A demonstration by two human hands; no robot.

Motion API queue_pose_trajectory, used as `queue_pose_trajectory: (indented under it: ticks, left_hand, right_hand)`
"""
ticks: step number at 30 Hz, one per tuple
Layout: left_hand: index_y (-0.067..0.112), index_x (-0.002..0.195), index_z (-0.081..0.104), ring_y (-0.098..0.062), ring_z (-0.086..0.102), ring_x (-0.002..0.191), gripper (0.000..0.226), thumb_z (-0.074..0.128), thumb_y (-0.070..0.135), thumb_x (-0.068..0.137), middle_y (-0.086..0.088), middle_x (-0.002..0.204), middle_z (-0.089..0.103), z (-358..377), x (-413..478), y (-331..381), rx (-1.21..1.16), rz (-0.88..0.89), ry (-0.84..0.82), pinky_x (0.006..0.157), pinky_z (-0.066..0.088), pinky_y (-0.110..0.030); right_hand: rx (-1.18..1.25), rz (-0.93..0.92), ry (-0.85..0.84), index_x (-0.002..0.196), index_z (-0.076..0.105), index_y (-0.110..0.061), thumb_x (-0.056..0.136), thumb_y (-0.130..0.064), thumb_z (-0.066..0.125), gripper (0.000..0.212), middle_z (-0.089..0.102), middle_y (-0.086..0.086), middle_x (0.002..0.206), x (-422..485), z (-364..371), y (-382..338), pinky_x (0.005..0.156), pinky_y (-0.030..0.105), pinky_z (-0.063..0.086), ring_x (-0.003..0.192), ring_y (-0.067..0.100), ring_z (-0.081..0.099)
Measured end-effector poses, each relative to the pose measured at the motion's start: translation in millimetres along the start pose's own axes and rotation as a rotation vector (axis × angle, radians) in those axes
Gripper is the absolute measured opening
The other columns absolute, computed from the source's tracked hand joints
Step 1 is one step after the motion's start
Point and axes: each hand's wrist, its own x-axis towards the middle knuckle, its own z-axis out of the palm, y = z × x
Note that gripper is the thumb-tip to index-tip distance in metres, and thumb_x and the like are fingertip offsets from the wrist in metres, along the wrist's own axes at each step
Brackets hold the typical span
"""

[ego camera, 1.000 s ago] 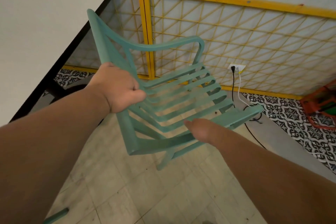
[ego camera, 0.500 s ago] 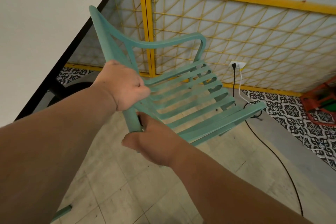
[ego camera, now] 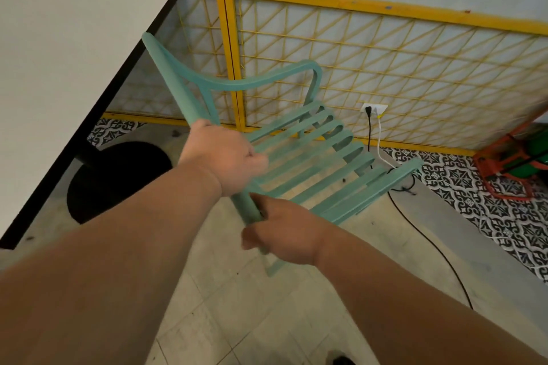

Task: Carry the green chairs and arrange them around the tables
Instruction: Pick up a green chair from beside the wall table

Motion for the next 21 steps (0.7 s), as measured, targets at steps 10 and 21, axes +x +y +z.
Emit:
queue_pose_trajectory:
  ticks: [10, 21]
  left_hand:
    - [0.027, 0.066, 0.061, -0.028, 0.061, 0.084, 0.044, 0.037, 0.031, 0.103, 0.000, 0.077, 0.065, -6.3, 15.0, 66.7, 0.015, -0.001, 0.063, 0.098, 0.038, -0.047]
    - [0.021, 0.066, 0.057, -0.025, 0.060, 0.091, 0.043, 0.025, 0.047, 0.077, 0.003, 0.080, 0.061, -0.1, 27.9, 31.7, -0.423, 0.116, 0.089, 0.082, 0.036, -0.039]
  right_hand:
    - [-0.058, 0.083, 0.005, 0.140, 0.051, -0.041, 0.064, -0.048, 0.066, 0.078, 0.062, -0.011, 0.102, -30.7, -40.8, 39.3, 0.091, 0.040, 0.053, 0.100, 0.015, 0.061]
    - [-0.021, 0.066, 0.161, 0.107, 0.063, -0.021, 0.095, -0.041, 0.054, 0.025, 0.065, 0.001, 0.110, -18.0, -45.7, -8.6, 0.088, 0.040, 0.048, 0.102, 0.021, 0.059]
